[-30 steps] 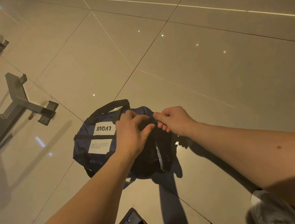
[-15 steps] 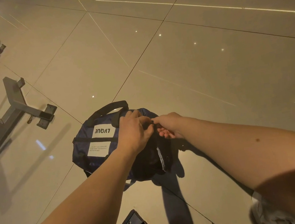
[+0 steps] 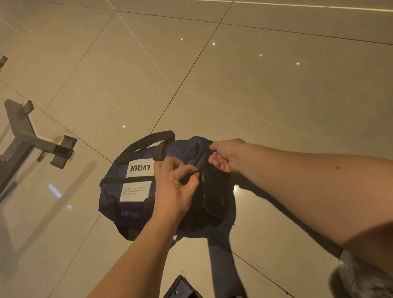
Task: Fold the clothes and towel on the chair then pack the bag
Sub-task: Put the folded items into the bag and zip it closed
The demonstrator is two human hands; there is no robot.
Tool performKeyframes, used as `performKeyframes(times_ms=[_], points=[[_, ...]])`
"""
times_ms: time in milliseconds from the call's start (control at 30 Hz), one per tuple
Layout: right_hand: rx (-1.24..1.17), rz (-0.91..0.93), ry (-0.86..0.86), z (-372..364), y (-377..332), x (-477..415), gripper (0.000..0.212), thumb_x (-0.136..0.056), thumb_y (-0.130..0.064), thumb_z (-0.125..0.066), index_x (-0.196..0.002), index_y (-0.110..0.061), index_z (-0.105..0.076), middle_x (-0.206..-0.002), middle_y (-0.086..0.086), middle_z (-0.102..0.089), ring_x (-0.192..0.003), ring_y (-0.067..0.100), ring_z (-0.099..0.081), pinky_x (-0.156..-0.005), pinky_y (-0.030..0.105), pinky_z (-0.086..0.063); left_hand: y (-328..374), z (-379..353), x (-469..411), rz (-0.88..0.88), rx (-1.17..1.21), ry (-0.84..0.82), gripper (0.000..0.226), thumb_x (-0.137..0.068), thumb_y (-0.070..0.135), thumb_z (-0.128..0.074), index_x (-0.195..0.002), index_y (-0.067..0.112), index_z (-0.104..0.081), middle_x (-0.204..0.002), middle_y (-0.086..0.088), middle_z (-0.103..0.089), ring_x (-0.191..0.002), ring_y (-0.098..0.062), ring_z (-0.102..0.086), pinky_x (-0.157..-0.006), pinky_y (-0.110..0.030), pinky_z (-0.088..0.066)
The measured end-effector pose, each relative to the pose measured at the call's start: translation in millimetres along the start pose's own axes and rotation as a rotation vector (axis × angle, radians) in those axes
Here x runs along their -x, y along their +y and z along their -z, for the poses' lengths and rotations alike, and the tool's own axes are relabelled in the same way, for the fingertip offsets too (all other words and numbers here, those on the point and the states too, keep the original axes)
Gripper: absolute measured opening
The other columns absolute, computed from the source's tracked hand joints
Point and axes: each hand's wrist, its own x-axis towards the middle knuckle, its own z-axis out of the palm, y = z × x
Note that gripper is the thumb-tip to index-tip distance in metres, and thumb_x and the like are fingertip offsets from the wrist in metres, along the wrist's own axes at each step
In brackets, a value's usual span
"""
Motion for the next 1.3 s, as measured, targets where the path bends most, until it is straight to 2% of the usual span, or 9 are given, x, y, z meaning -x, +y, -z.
performKeyframes(times_ms=[167,300,567,733,867,933,1033,1167,1300], points=[[-0.007,0.114,0.091,4.7,8.8,9.4,0.017,-0.096,-0.012,-0.066,-0.101,0.004,-0.064,-0.069,0.012,-0.061,-0.041,0.013,-0.053,-0.036,0.016,-0.042,3.7,-7.1,6.3,0.02,0.003,0.002,0.008,-0.093,0.026,-0.074,-0.099,0.024,-0.079,-0.106,0.008,-0.051,-0.114,-0.017,-0.038,-0.099,-0.029,-0.038],[0.19,0.107,-0.009,13.0,19.5,22.7,0.034,-0.09,-0.04,-0.074,-0.09,-0.006,-0.068,-0.071,0.007,-0.066,-0.049,0.013,-0.057,-0.041,0.017,-0.044,0.4,-5.7,-10.2,0.021,0.051,-0.101,0.015,-0.093,0.033,-0.073,-0.102,0.023,-0.08,-0.107,0.005,-0.054,-0.112,-0.016,-0.041,-0.102,-0.038,-0.04],[0.235,0.162,0.027,8.3,16.9,28.5,0.018,-0.089,-0.018,-0.074,-0.092,-0.001,-0.073,-0.065,0.006,-0.063,-0.041,0.009,-0.051,-0.041,0.019,-0.042,6.3,1.0,-20.2,-0.299,-0.201,-0.082,0.015,-0.092,0.031,-0.069,-0.102,0.025,-0.078,-0.118,0.001,-0.056,-0.114,-0.027,-0.041,-0.089,-0.047,-0.038],[0.184,0.189,0.001,5.5,20.9,30.5,0.022,-0.093,-0.023,-0.072,-0.088,-0.002,-0.069,-0.07,0.007,-0.065,-0.044,0.008,-0.055,-0.041,0.015,-0.045,-6.7,-6.1,-14.9,-0.034,0.039,-0.087,0.017,-0.095,0.031,-0.071,-0.109,0.025,-0.077,-0.104,0.007,-0.054,-0.105,-0.019,-0.048,-0.095,-0.046,-0.046],[0.202,0.196,-0.036,15.4,32.8,33.9,0.034,-0.096,-0.037,-0.067,-0.089,-0.004,-0.066,-0.075,0.01,-0.066,-0.046,0.012,-0.057,-0.042,0.018,-0.046,-14.1,-1.7,-4.4,0.097,0.095,-0.149,0.055,-0.086,0.044,-0.076,-0.135,0.025,-0.058,-0.123,0.006,-0.053,-0.118,-0.013,-0.049,-0.103,-0.032,-0.044],[0.3,0.289,-0.031,19.7,37.3,35.8,0.045,-0.095,-0.051,-0.061,-0.091,-0.006,-0.061,-0.079,0.012,-0.069,-0.053,0.019,-0.062,-0.052,0.028,-0.051,-18.2,-2.2,-1.5,0.215,0.135,-0.156,0.057,-0.084,0.048,-0.077,-0.132,0.023,-0.058,-0.124,0.005,-0.059,-0.115,-0.012,-0.055,-0.1,-0.031,-0.047],[0.626,0.544,-0.079,24.3,47.7,42.6,0.048,-0.08,-0.063,-0.066,-0.099,-0.021,-0.056,-0.078,-0.001,-0.067,-0.063,0.017,-0.066,-0.063,0.036,-0.053,-13.8,-2.5,-3.2,0.278,0.135,-0.218,0.032,-0.087,0.045,-0.075,-0.105,0.022,-0.062,-0.097,0.006,-0.066,-0.09,-0.014,-0.062,-0.077,-0.029,-0.048],[1.011,0.823,-0.012,27.0,57.1,40.2,0.035,-0.081,-0.052,-0.073,-0.103,-0.035,-0.052,-0.079,-0.011,-0.058,-0.072,0.01,-0.056,-0.066,0.033,-0.047,-3.0,0.7,-9.8,0.266,0.148,-0.211,0.022,-0.093,0.037,-0.07,-0.101,0.022,-0.056,-0.091,0.006,-0.062,-0.081,-0.011,-0.058,-0.069,-0.026,-0.041],[1.066,1.016,0.048,22.2,53.5,34.7,0.011,-0.096,-0.038,-0.062,-0.098,-0.027,-0.061,-0.09,-0.011,-0.055,-0.079,0.012,-0.053,-0.07,0.033,-0.042,-3.3,7.2,-14.8,0.255,0.163,-0.217,0.018,-0.095,0.036,-0.067,-0.101,0.024,-0.055,-0.09,0.007,-0.062,-0.081,-0.009,-0.059,-0.069,-0.027,-0.043]])
